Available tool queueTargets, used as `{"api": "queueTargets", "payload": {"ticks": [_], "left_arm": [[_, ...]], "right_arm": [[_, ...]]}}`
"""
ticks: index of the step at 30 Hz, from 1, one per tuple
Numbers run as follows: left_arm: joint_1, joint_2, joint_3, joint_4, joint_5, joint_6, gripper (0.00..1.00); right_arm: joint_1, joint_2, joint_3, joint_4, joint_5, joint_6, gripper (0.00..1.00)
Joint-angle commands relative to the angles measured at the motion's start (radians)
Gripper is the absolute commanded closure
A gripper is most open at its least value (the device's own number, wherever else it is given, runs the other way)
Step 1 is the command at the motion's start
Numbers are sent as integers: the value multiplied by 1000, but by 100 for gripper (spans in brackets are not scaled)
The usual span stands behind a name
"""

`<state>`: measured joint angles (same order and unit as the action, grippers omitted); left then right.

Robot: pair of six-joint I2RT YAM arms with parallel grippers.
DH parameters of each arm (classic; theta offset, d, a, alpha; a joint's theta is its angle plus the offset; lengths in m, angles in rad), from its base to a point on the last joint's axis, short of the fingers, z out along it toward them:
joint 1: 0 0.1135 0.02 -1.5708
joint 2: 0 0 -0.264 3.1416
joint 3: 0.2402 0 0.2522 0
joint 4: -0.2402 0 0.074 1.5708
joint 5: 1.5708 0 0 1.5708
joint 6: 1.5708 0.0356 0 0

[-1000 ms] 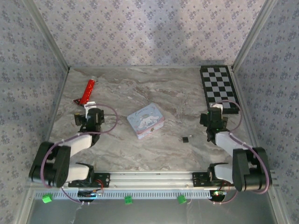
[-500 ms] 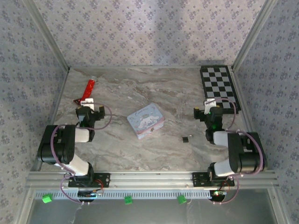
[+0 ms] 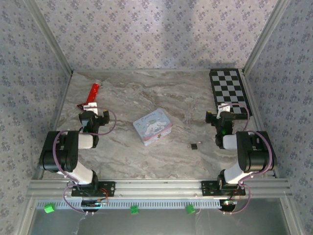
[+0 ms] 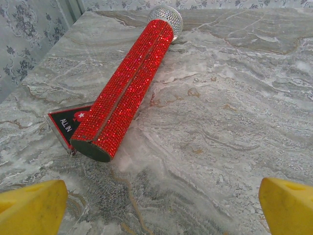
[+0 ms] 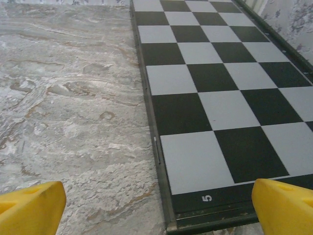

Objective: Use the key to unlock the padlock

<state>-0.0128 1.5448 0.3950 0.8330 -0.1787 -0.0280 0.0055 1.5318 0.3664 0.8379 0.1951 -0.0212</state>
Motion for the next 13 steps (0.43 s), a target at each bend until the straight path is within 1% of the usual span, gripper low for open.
{"api": "queueTargets", "payload": {"ticks": [1,8,13], "left_arm": [[6,-10,8,2,12,-16,0],[6,-11,8,2,12,-15,0],[6,-11,7,2,13,-15,0]], "right_arm": [[7,-7,2,27,42,18,1],[-7,-7,12,7,17,25,1],[-1,-7,3,26,30,21,1]]}}
